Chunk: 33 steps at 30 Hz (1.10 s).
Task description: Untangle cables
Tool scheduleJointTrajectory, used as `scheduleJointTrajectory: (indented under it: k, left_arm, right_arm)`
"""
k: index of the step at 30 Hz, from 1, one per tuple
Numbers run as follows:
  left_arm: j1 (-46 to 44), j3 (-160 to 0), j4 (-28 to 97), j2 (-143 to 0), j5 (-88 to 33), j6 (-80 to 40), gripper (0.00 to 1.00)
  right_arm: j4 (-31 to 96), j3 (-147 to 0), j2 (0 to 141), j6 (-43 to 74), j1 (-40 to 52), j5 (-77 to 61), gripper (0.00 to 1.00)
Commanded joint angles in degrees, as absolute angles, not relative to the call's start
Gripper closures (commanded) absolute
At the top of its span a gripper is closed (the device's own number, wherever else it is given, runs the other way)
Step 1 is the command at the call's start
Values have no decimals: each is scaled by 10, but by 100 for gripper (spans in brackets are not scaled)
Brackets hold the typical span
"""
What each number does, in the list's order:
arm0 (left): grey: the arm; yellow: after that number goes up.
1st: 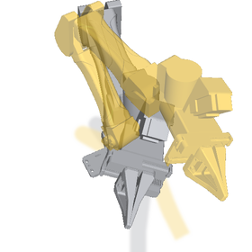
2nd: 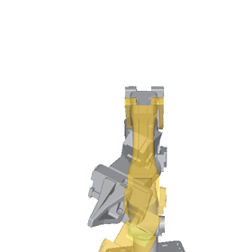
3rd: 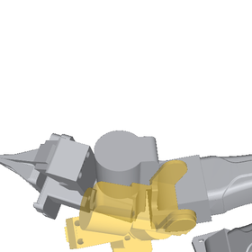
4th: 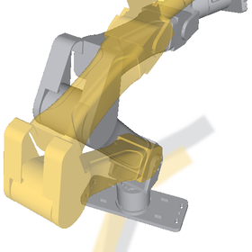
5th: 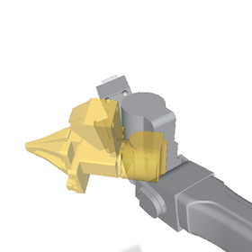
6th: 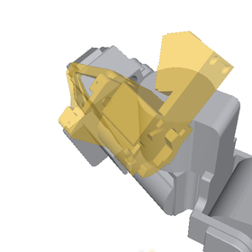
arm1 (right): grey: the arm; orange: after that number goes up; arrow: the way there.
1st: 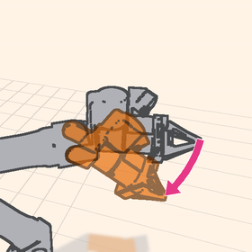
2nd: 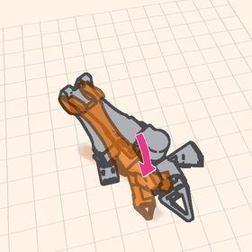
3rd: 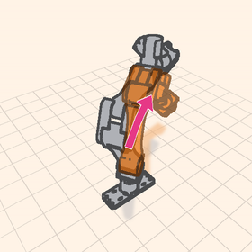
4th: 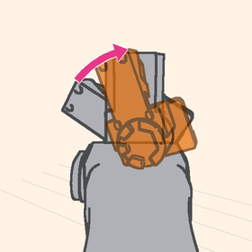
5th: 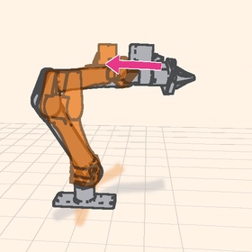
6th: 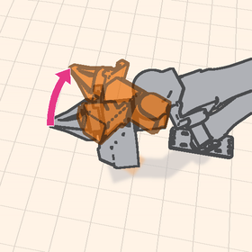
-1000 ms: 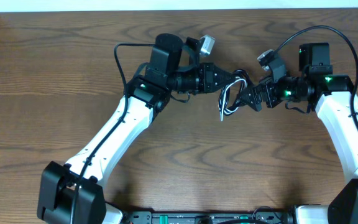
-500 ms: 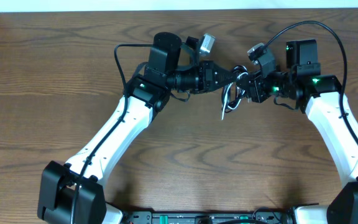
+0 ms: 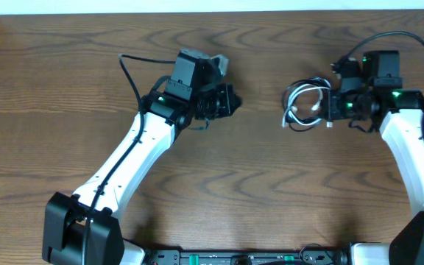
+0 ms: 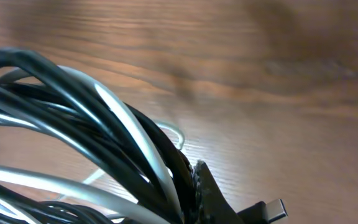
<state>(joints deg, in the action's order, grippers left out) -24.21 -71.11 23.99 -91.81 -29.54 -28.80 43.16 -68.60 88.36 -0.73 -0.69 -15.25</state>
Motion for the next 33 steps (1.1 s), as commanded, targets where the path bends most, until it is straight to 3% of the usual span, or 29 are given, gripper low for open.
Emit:
scheduleJointTrajectory:
  k: [1,4,7,8,12,18,23,25,27,30,33]
  left_arm:
    - [-240,-716,257,-906,-174,-244,92]
    - [-240,-716,243,-907,-270,-196,90]
    - [-240,-716,223,-907,-375,-148,57]
    - [-240,-716,216,-907,-398,-146,52]
    - [-241,-716,183,-907,-442,-146,41]
    - [-251,-716,137,-910,-444,-146,36]
    - [-268,-716,109,-921,-444,-147,37]
    - [-275,-716,107,-930,-444,-147,44]
    - [-276,-716,107,-939,-444,-147,52]
    - [-276,-716,108,-952,-444,-147,92]
    - [-276,-716,108,-961,-444,-146,92]
  right_arm:
    - [434,-685,884,8,-7,-150,99]
    - [432,-685,884,8,-6,-179,99]
    - [434,-685,884,5,-6,-201,99]
    - [435,-685,884,2,-6,-211,99]
    - [438,-685,884,-14,8,-255,99]
    - [448,-685,884,-14,49,-261,99]
    - [445,-685,884,-14,88,-260,99]
    - [444,-685,884,-14,95,-259,99]
    - [444,-685,884,-14,94,-259,99]
    - [444,-685,884,-14,94,-256,99]
    - [444,-685,884,-14,94,-254,99]
